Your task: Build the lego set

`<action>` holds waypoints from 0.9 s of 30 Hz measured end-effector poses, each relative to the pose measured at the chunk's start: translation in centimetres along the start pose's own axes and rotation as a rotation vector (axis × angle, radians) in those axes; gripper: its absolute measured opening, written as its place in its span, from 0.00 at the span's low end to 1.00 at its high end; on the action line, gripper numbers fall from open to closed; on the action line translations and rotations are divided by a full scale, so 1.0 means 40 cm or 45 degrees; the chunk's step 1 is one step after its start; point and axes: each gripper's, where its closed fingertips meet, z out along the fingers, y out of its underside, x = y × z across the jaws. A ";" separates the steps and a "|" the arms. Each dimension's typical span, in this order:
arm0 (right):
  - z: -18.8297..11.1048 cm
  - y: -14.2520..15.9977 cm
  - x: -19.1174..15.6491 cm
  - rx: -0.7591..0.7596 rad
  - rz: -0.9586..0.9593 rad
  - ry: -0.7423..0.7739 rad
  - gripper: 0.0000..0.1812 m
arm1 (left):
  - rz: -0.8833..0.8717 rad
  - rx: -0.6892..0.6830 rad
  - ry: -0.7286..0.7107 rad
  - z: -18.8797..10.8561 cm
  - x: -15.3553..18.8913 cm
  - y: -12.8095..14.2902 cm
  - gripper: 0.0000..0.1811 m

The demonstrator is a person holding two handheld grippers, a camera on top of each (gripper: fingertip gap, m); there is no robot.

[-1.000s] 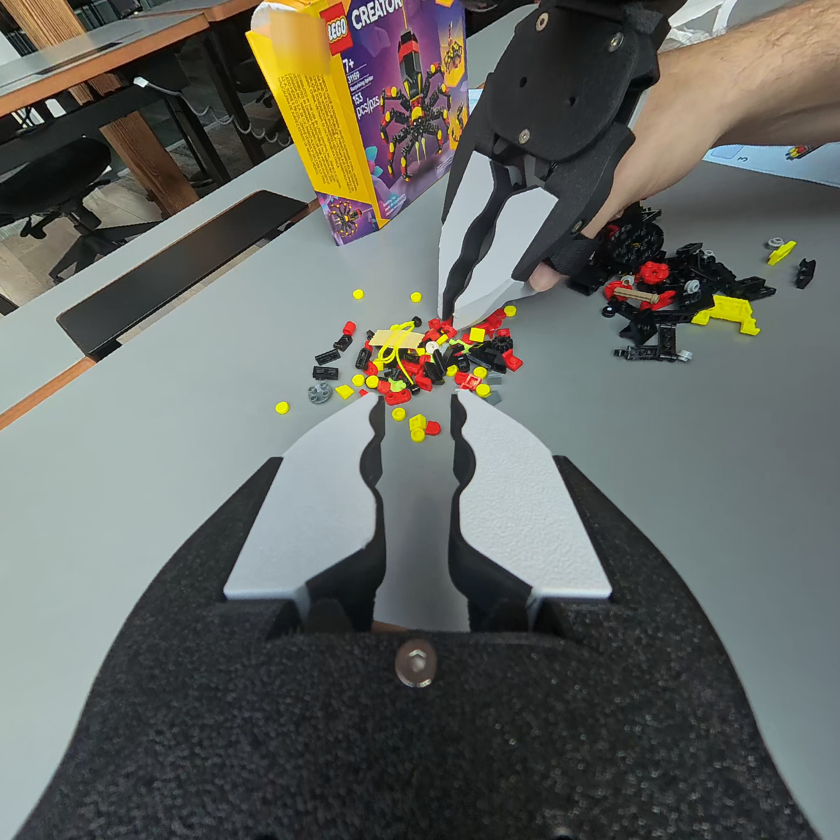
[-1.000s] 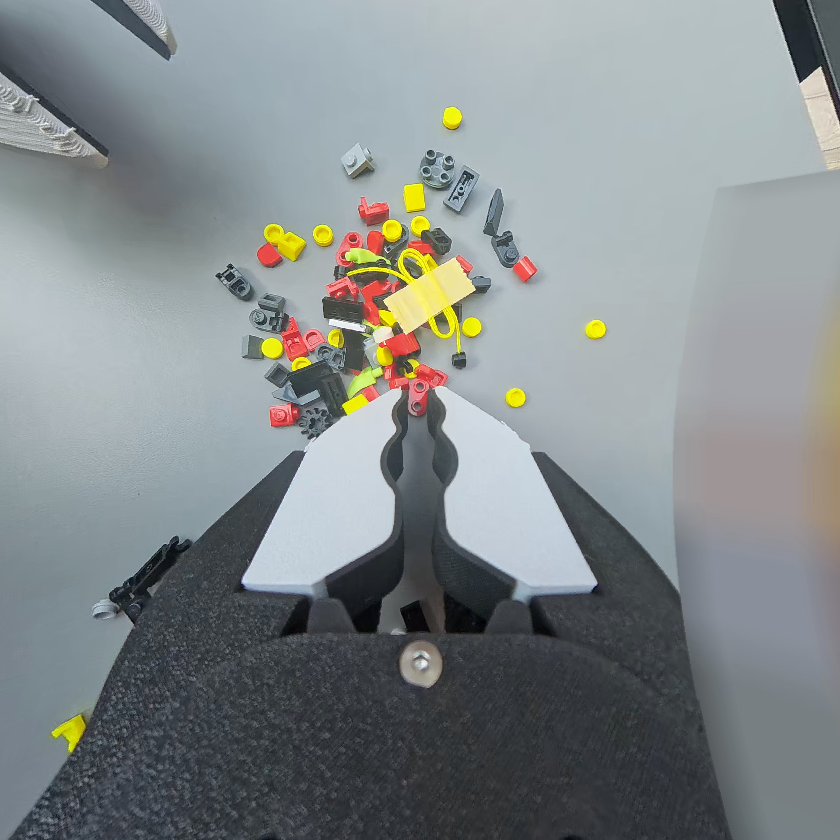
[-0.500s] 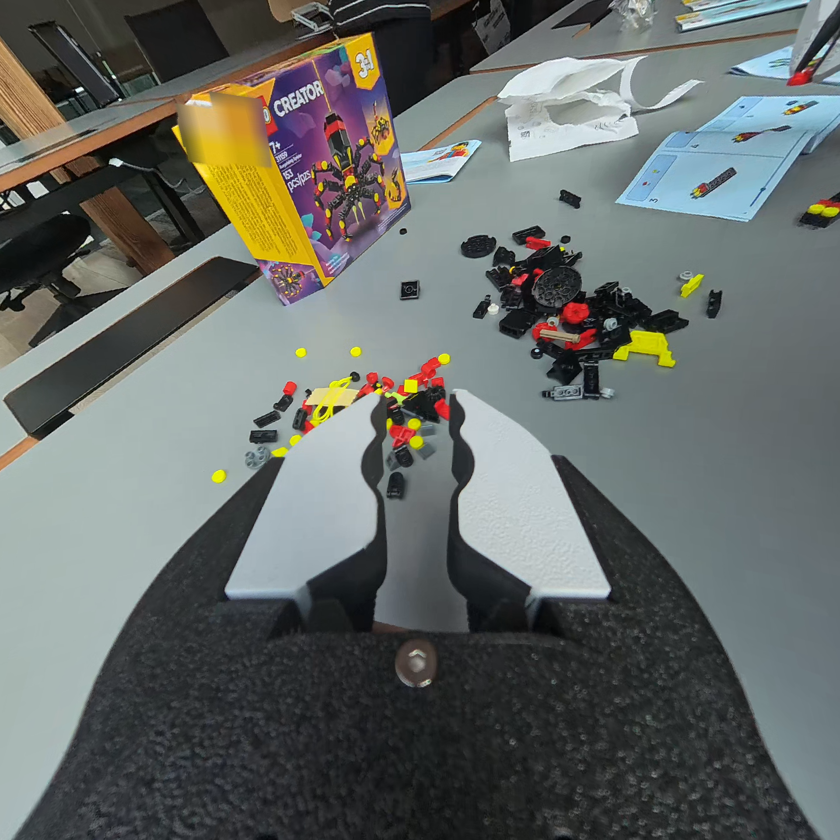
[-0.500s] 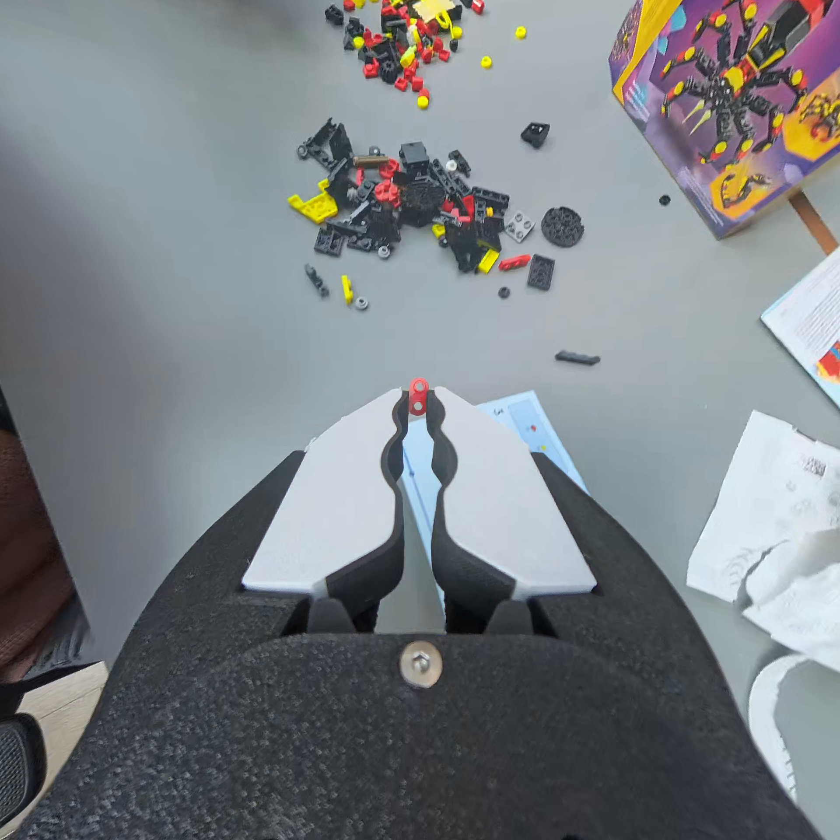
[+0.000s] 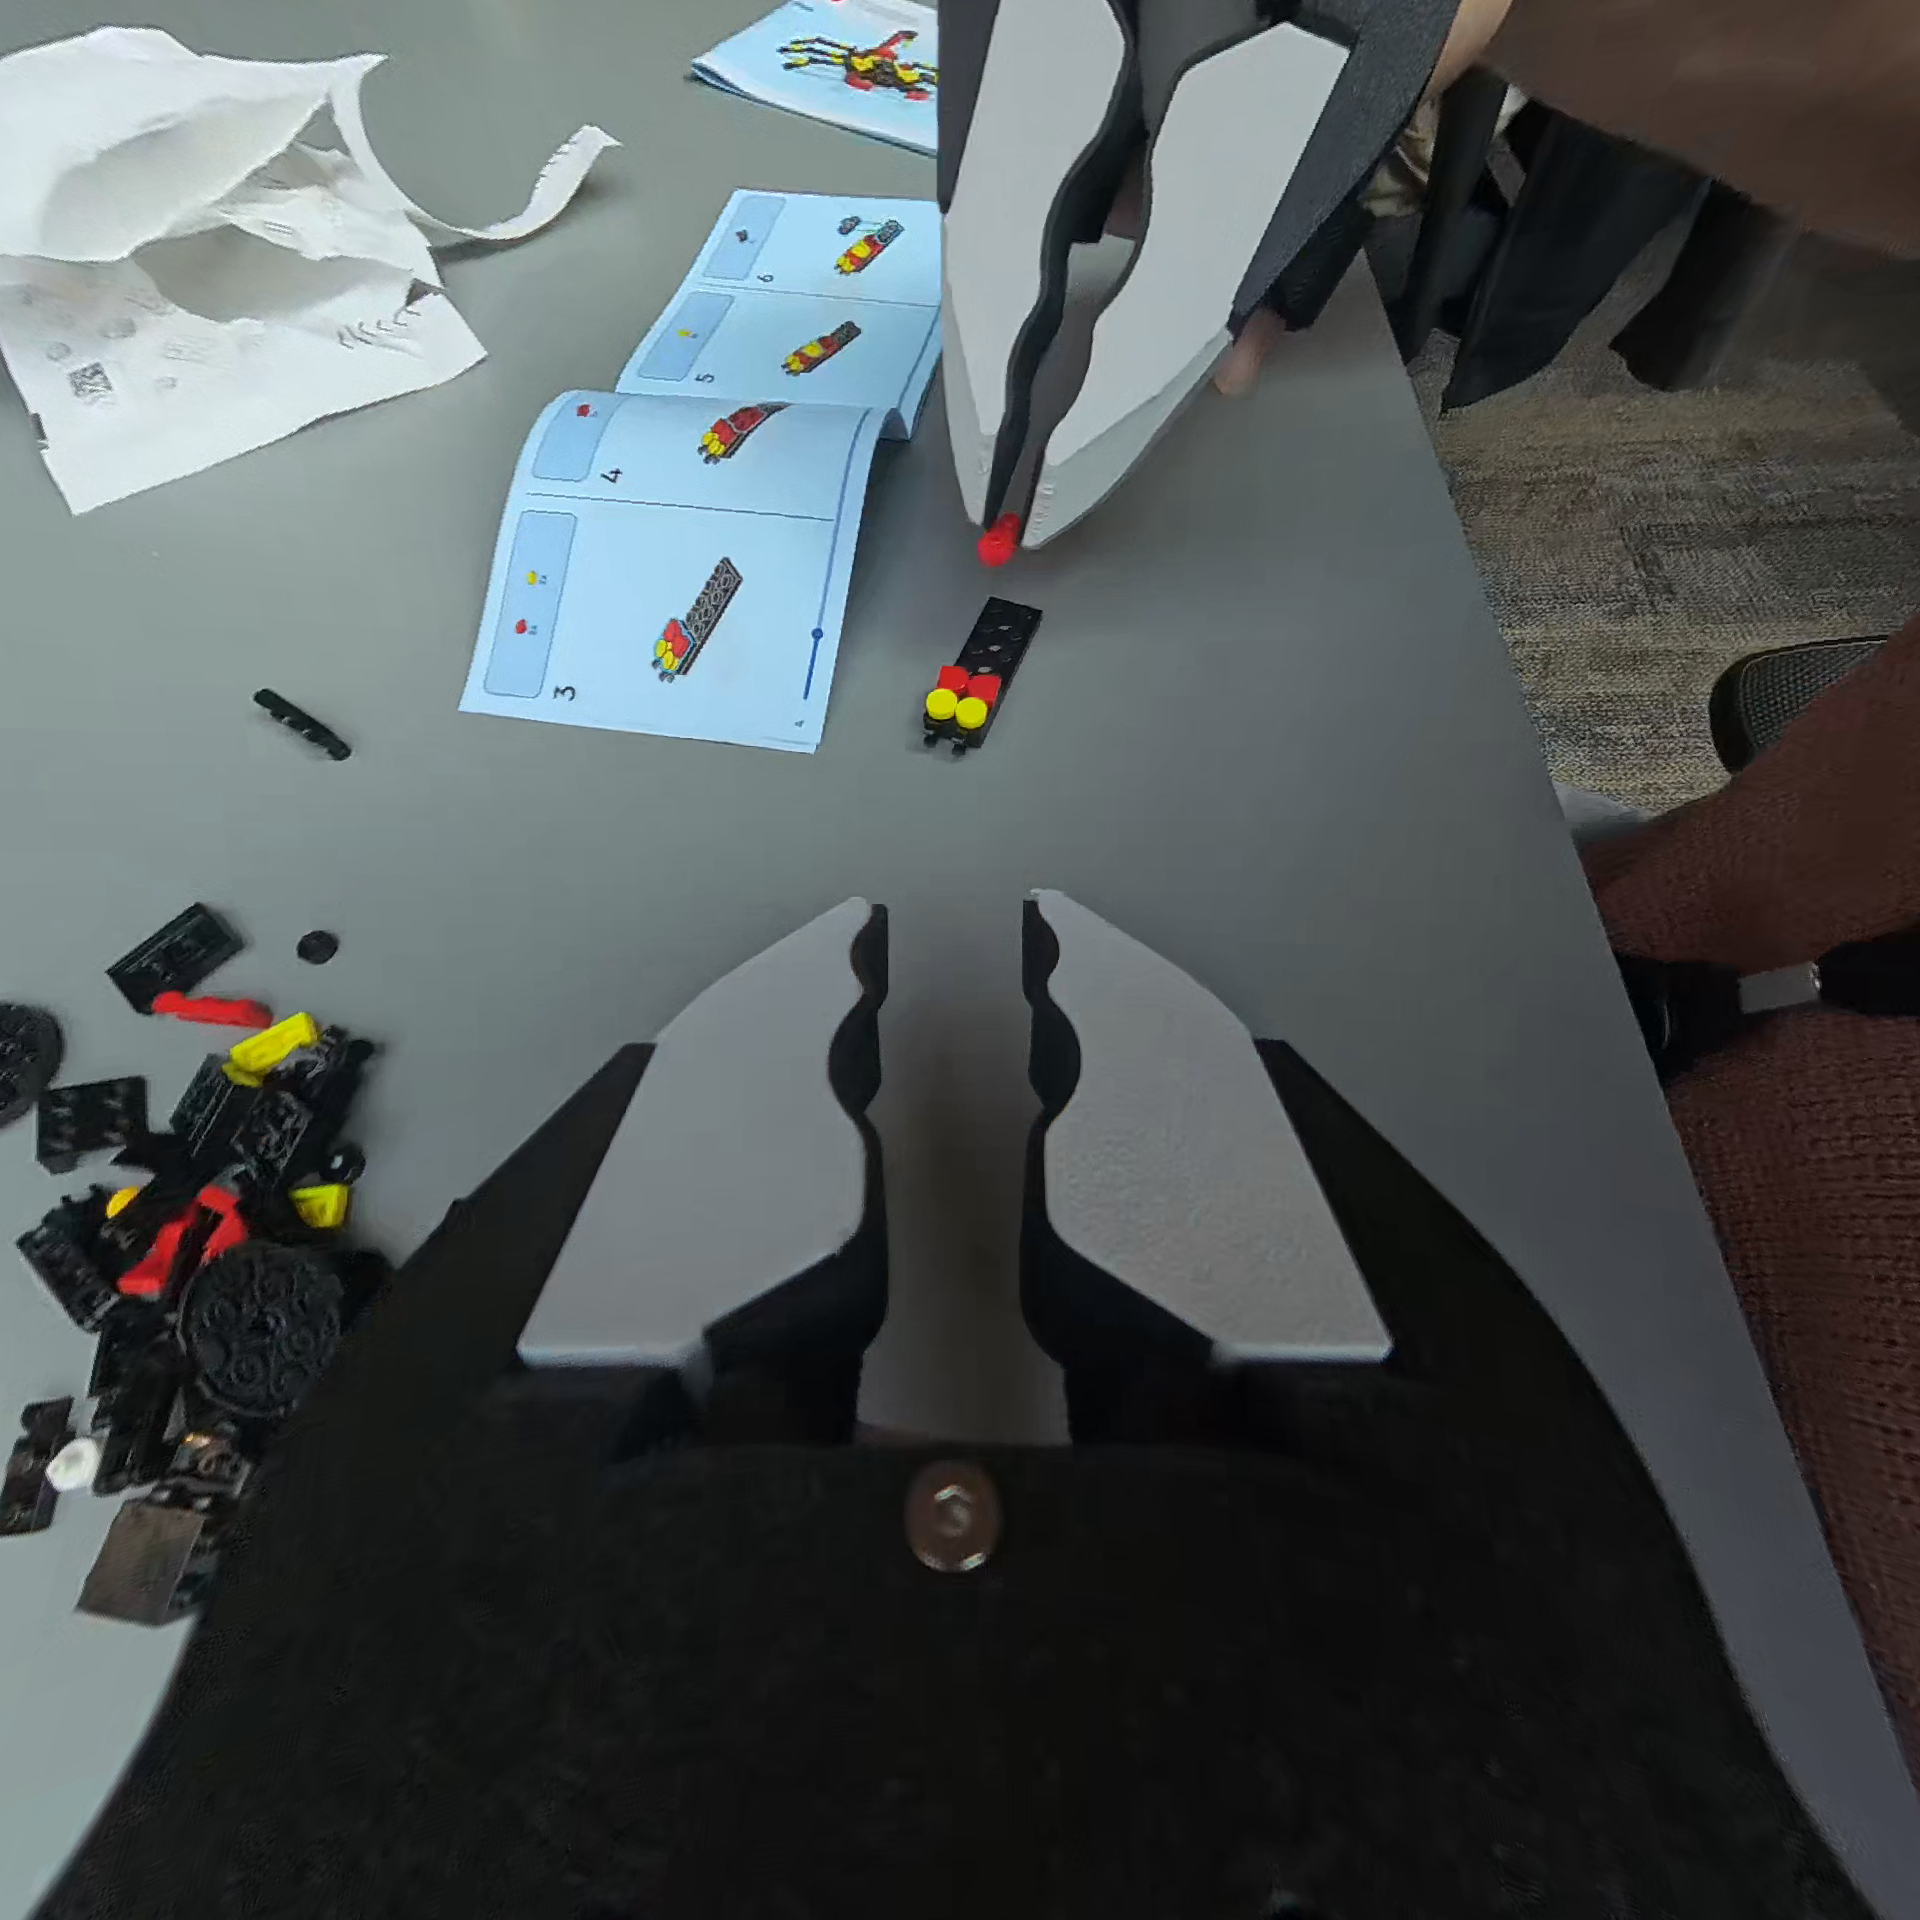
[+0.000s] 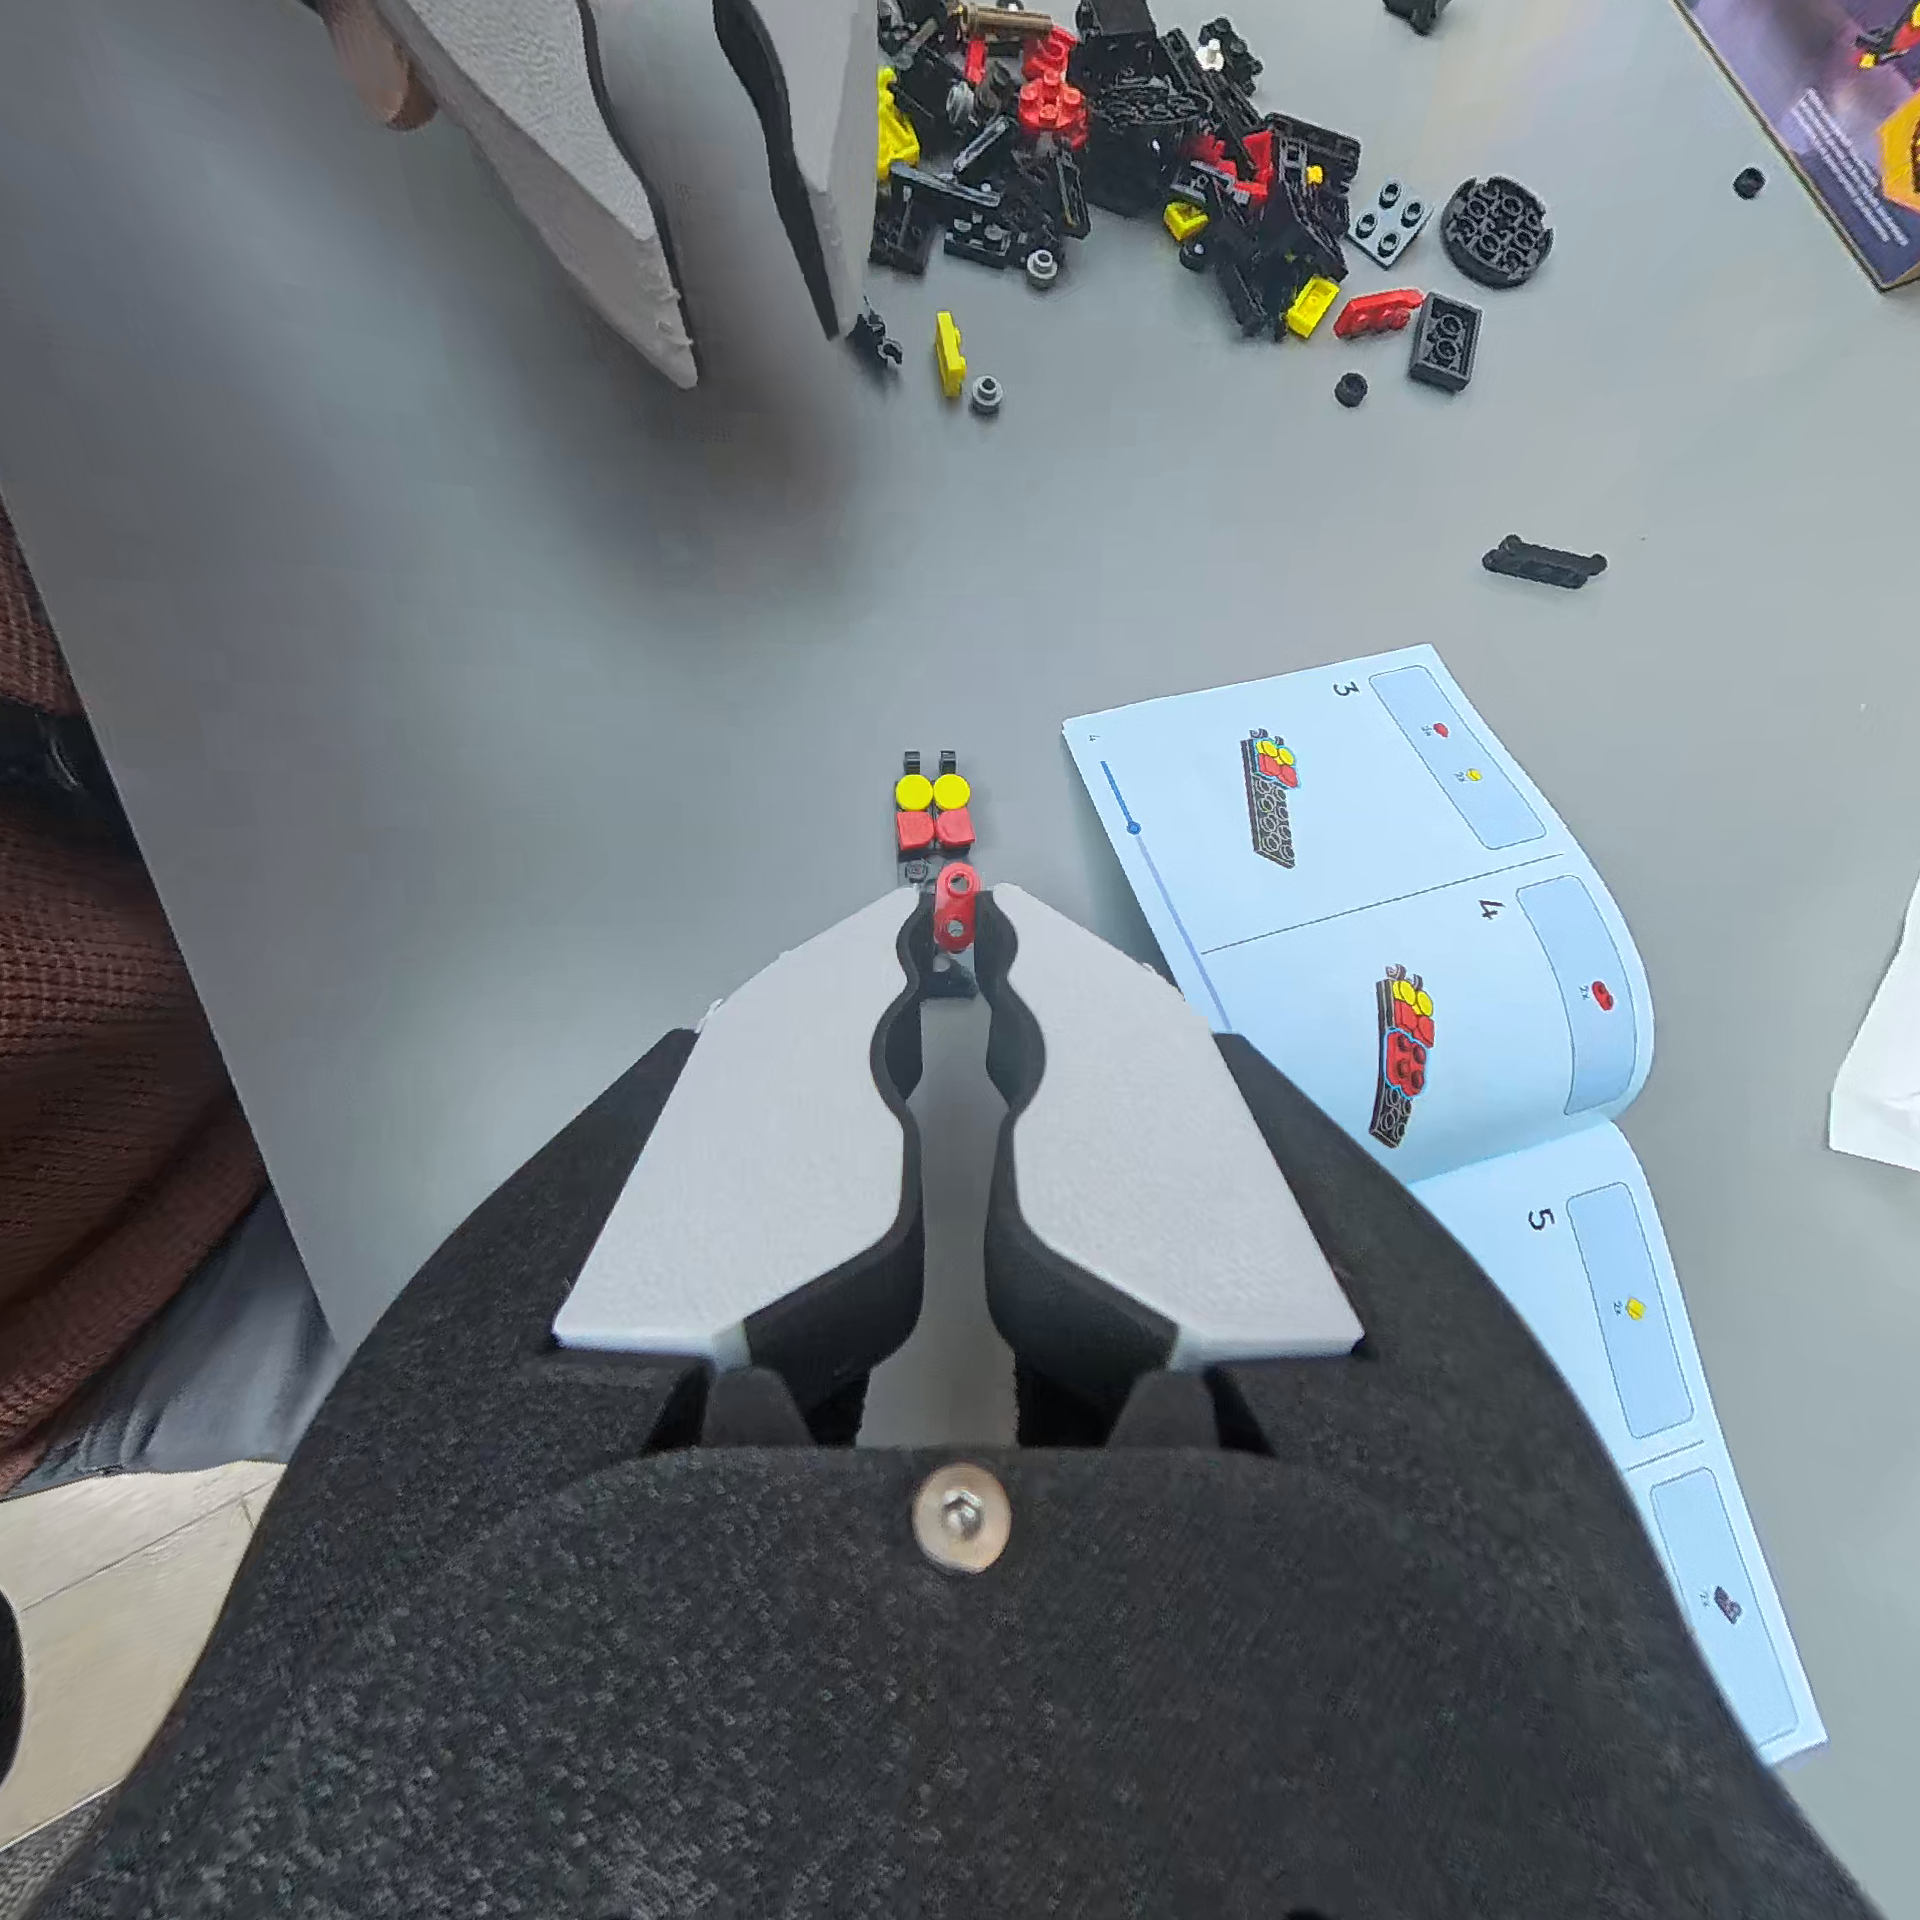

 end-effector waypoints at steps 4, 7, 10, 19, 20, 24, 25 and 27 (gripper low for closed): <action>0.008 0.014 0.001 -0.035 -0.026 -0.055 0.04 | 0.062 -0.118 0.078 0.085 0.013 -0.017 0.13; 0.015 0.022 0.005 -0.056 -0.040 -0.071 0.04 | 0.107 -0.201 0.055 0.127 -0.004 -0.013 0.13; 0.021 0.019 0.005 -0.058 -0.042 -0.101 0.04 | 0.054 -0.199 0.112 0.151 -0.003 -0.019 0.13; 0.050 0.018 0.004 -0.131 -0.100 -0.164 0.04 | -0.069 -0.150 0.203 0.169 -0.007 -0.032 0.13; 0.054 0.021 0.001 -0.145 -0.102 -0.178 0.04 | -0.064 -0.152 0.202 0.171 -0.006 -0.031 0.13; 0.064 0.026 0.000 -0.178 -0.103 -0.198 0.04 | -0.052 -0.164 0.204 0.178 -0.003 -0.027 0.13; 0.066 0.028 0.001 -0.185 -0.101 -0.199 0.04 | -0.053 -0.164 0.205 0.179 -0.003 -0.027 0.13; 0.069 0.029 -0.004 -0.190 -0.091 -0.227 0.04 | -0.058 -0.164 0.208 0.180 -0.003 -0.026 0.13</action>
